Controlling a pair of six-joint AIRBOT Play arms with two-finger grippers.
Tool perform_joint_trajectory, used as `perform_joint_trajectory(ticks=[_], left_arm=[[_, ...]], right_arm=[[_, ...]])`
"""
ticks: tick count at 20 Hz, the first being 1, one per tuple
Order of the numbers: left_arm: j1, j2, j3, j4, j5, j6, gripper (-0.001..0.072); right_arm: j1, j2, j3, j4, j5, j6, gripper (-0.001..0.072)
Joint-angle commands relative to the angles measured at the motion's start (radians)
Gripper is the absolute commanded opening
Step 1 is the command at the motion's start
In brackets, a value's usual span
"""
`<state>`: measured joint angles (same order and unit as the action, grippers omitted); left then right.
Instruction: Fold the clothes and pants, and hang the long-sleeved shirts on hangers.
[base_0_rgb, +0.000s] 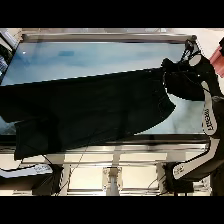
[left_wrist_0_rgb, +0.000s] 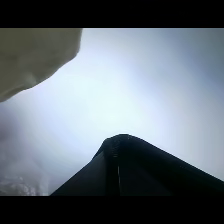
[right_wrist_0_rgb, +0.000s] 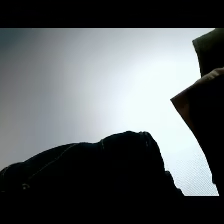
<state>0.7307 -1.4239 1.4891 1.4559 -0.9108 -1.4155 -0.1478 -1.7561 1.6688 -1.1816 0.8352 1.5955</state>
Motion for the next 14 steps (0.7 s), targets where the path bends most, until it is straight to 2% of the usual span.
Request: perform_joint_trajectory(ticks=[1,6,14], left_arm=[[-0.074,-0.061,0.001,-0.005,0.065,-0.055,0.0035],[-0.107,-0.092,0.001,-0.005,0.151,-0.13,0.0036],[-0.106,-0.094,0.001,-0.004,0.191,-0.13,0.0037]], right_arm=[[0.008,-0.057,0.031,0.007,-0.104,0.053,0.0037],[0.014,-0.089,0.031,0.023,-0.183,0.065,0.0038],[0.063,-0.17,0.156,0.028,-0.211,0.06,0.0039]])
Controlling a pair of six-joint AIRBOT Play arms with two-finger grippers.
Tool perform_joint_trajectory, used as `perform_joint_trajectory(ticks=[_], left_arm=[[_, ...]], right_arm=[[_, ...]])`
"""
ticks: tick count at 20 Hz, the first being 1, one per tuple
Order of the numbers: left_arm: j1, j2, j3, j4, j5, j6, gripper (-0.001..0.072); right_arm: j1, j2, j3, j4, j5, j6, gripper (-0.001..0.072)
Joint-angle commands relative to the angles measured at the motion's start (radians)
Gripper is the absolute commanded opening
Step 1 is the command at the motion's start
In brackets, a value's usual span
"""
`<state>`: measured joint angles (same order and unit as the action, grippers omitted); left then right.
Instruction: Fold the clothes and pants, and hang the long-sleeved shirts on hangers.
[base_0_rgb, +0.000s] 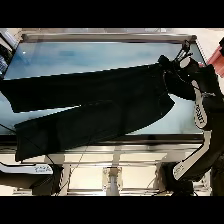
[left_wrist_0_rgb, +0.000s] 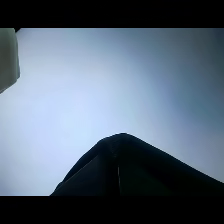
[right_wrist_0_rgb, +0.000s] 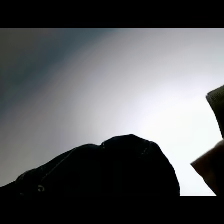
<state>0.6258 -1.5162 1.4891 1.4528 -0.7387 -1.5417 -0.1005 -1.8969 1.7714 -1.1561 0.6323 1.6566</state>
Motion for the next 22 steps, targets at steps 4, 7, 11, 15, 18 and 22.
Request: perform_joint_trajectory(ticks=[4,7,11,15,18,22], left_arm=[[-0.001,-0.011,0.001,0.051,0.021,-0.042,0.0046],[-0.002,-0.026,0.001,0.05,0.021,-0.041,0.0242],[0.0,-0.018,0.001,0.051,0.021,-0.041,0.0304],[0.0,0.039,0.001,0.133,-0.029,-0.036,0.0428],[0.013,0.117,0.001,0.223,-0.168,0.067,0.043],[0.077,0.187,-0.004,0.214,-0.474,0.234,0.043]], right_arm=[[0.02,-0.083,0.146,0.0,0.024,0.003,0.0041],[0.02,-0.106,0.188,0.001,0.034,0.003,0.0173],[0.017,-0.109,0.231,-0.014,0.064,0.003,0.0289],[-0.008,-0.088,0.294,-0.029,0.224,-0.041,0.0437],[-0.053,-0.026,0.294,-0.032,0.375,-0.127,0.0436],[-0.1,0.047,0.286,-0.083,0.637,-0.253,0.0436]])
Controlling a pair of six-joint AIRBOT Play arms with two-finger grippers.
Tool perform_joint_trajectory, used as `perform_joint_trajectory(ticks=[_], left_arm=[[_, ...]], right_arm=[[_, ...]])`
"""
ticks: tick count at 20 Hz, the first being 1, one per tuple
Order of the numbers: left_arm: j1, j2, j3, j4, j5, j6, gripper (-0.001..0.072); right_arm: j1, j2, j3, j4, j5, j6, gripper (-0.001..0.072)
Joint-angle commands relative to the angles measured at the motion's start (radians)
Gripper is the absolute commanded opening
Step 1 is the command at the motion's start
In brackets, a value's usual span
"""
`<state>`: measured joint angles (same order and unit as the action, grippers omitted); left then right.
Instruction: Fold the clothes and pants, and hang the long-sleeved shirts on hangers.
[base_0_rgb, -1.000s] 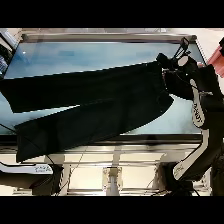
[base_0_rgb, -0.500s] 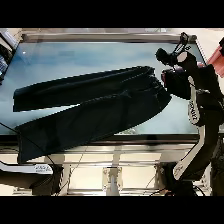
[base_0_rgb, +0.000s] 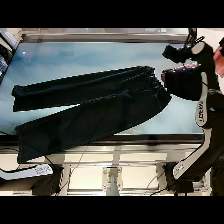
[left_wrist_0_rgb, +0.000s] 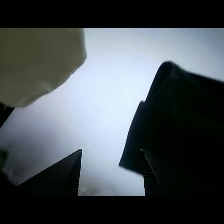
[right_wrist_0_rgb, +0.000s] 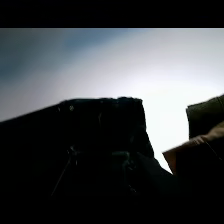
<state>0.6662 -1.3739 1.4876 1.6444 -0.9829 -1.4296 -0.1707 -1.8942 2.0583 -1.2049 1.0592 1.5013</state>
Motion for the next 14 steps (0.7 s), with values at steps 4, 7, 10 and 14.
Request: perform_joint_trajectory(ticks=[4,7,10,14], left_arm=[[0.182,0.179,-0.221,-0.146,-0.346,0.183,0.0431],[0.318,0.363,-0.514,-0.172,-0.323,0.171,0.0431],[0.352,0.479,-0.742,-0.135,-0.371,0.157,0.043],[0.351,0.506,-0.881,0.047,-0.459,0.082,0.043]], right_arm=[[-0.048,0.066,-0.063,-0.08,0.425,-0.2,0.0436],[-0.048,0.066,-0.078,-0.069,0.487,-0.233,0.0436],[-0.047,0.066,-0.078,-0.002,0.5,-0.238,0.0436],[-0.047,0.066,-0.079,-0.002,0.509,-0.239,0.0436]])
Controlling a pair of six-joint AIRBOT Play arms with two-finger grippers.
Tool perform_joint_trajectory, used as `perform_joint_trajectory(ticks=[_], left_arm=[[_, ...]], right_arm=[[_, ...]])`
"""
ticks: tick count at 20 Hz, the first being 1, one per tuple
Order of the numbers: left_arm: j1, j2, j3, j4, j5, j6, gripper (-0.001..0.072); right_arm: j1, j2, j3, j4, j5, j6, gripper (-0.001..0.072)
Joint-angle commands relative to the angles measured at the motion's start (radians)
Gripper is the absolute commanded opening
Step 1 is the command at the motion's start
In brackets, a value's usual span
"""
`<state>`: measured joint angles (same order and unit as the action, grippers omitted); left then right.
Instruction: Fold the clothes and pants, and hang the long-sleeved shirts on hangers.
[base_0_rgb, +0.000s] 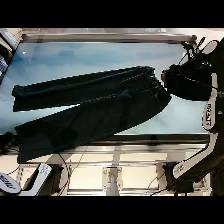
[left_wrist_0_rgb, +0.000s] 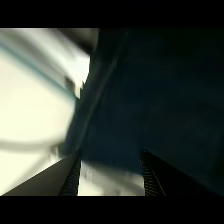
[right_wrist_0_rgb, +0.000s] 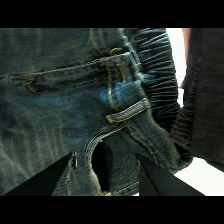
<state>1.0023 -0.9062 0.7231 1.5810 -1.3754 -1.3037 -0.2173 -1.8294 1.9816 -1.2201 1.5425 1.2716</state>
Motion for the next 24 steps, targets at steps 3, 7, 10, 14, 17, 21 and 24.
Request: perform_joint_trajectory(ticks=[3,7,10,14,17,21,24], left_arm=[[0.016,0.038,-0.145,0.17,-0.057,-0.055,0.043],[0.034,0.035,-0.145,0.253,0.065,-0.07,0.0431],[0.049,-0.007,-0.145,0.236,0.101,-0.015,0.0432],[0.049,-0.061,-0.145,0.116,0.143,0.083,0.0431],[0.049,-0.079,-0.145,0.101,0.192,0.094,0.0431],[0.048,-0.103,-0.145,0.101,0.213,0.108,0.0431],[0.048,-0.136,-0.146,0.1,0.204,0.108,0.0431]], right_arm=[[0.0,0.001,-0.002,0.014,0.028,-0.009,0.0436],[0.0,0.001,-0.002,0.014,0.047,-0.008,0.0436],[0.0,0.001,-0.002,0.023,0.048,0.002,0.0436],[0.0,0.001,-0.002,0.061,0.062,0.011,0.0435],[0.0,0.001,-0.002,0.069,0.067,0.023,0.0436],[0.0,0.001,-0.002,0.069,0.071,0.037,0.0436],[0.0,0.001,-0.002,0.068,0.072,0.044,0.0436]])
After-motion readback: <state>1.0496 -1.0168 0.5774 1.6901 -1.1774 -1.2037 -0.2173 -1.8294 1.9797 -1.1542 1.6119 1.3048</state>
